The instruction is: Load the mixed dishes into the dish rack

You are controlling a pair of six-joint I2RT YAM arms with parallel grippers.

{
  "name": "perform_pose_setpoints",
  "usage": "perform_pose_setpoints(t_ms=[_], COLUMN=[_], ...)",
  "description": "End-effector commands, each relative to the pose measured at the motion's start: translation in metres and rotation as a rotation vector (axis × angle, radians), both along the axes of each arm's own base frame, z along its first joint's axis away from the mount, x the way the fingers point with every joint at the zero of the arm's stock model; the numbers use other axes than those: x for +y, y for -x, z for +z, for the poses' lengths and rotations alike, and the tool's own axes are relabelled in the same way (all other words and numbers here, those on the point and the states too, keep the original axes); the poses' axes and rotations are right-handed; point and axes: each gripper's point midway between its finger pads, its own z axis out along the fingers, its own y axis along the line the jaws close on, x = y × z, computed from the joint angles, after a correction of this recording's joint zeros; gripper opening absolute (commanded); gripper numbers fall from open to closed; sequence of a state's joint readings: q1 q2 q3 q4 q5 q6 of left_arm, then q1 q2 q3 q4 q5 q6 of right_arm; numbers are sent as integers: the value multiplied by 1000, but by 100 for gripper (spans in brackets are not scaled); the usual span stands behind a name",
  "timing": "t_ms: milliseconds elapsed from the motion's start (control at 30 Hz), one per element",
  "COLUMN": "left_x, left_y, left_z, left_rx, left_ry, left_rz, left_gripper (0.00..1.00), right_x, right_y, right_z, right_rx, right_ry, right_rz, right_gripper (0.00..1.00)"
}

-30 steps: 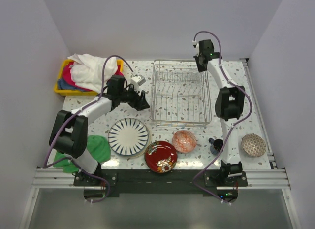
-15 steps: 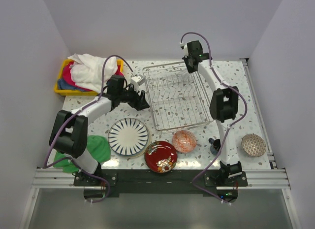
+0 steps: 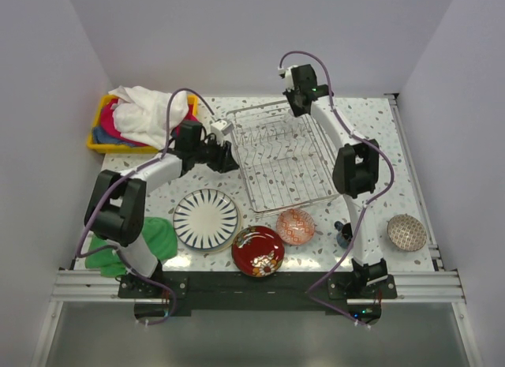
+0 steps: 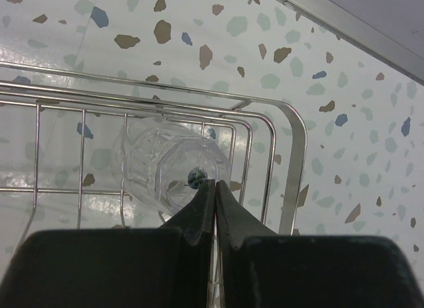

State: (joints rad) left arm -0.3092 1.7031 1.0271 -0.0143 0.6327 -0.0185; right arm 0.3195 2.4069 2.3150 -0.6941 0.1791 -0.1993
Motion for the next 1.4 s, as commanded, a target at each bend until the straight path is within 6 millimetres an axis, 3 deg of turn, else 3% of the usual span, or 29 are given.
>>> perform_pose_setpoints(t_ms=[0,233,700,800,833,867,900,933,967,1067,1167,1233,1267,1333,1367], left_x=[-10,-19,-23,-23,-24,-25,-26,-26,-27,-23,-16,-7,-4,8,12], left_y=[-29,-61,-117,-128,-134,-137,-143,-145,-148,-152,-147,-143,-142,-132,-128], left_z=[25,40,38,38,43,42,42,41,41,39,44,43,54,49,59], left_rx=[-90,-136,-199,-212,-228,-230,-236,-237,-241,-238,-243,-230,-249,-212,-223], left_ry=[35,46,-6,-17,-13,-14,-14,-14,-14,-33,-51,-71,-67,-98,-92], left_rz=[17,31,84,100,105,108,112,114,116,146,172,202,213,237,241], left_gripper=[40,40,41,42,42,42,42,43,43,48,54,59,61,66,67], right_x=[21,27,23,20,20,17,17,15,11,-2,-16,-26,-29,-43,-49], right_y=[9,7,0,-6,-5,-3,-5,-1,3,12,19,26,31,53,63], right_z=[21,26,33,58,78,81,94,94,114,141,154,155,155,148,144], right_rx=[-5,-20,-64,-130,-170,-180,-218,-217,-255,-314,-339,-312,-294,-201,-161], right_ry=[-65,-68,-46,-67,-81,-78,-90,-88,-96,-82,-67,-52,-50,-51,-54], right_rz=[54,73,52,21,15,0,-2,-11,-20,-60,-86,-83,-74,-53,-44], right_gripper=[2,2,2,2,3,3,6,8,11,25,35,45,49,58,62])
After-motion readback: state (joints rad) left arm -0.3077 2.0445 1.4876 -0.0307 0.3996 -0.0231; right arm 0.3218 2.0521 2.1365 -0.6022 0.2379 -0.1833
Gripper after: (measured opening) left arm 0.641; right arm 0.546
